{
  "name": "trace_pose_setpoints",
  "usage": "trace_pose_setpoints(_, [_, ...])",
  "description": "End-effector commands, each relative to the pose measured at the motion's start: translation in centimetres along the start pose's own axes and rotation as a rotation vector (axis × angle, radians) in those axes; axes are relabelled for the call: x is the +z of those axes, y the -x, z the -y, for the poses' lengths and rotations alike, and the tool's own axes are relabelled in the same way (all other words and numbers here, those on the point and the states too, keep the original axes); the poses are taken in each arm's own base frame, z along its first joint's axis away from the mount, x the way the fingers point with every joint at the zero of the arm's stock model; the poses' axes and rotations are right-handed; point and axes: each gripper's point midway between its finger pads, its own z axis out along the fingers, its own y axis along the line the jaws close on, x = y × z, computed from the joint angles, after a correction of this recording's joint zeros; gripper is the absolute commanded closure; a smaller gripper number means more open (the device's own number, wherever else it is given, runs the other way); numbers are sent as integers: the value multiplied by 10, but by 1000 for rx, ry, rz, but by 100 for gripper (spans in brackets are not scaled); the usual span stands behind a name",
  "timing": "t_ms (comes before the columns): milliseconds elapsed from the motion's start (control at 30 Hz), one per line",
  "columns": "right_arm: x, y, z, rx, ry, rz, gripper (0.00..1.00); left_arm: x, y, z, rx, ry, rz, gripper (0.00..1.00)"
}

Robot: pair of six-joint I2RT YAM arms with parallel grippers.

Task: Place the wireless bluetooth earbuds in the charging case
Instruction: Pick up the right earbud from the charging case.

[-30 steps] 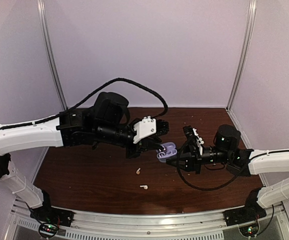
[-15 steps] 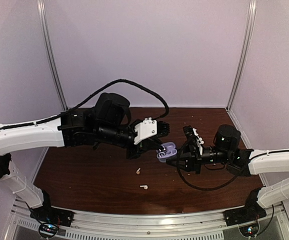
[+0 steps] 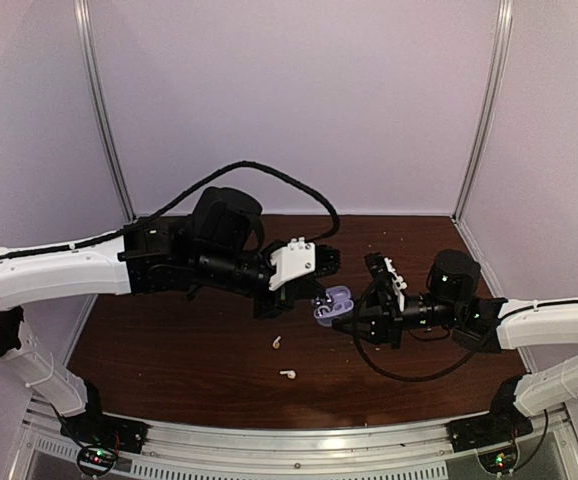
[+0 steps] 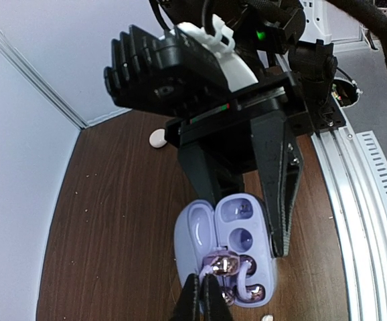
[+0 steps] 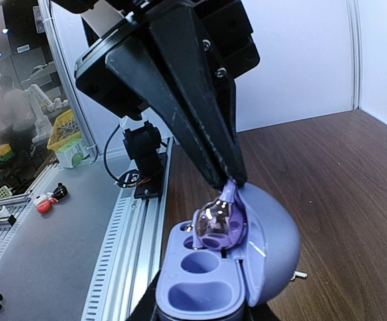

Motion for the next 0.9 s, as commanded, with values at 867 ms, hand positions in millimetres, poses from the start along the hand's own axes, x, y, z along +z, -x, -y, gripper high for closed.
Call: trace_pose_setpoints(867, [3, 17, 7, -43, -48, 28, 100, -12, 46, -23, -4, 95, 105, 100])
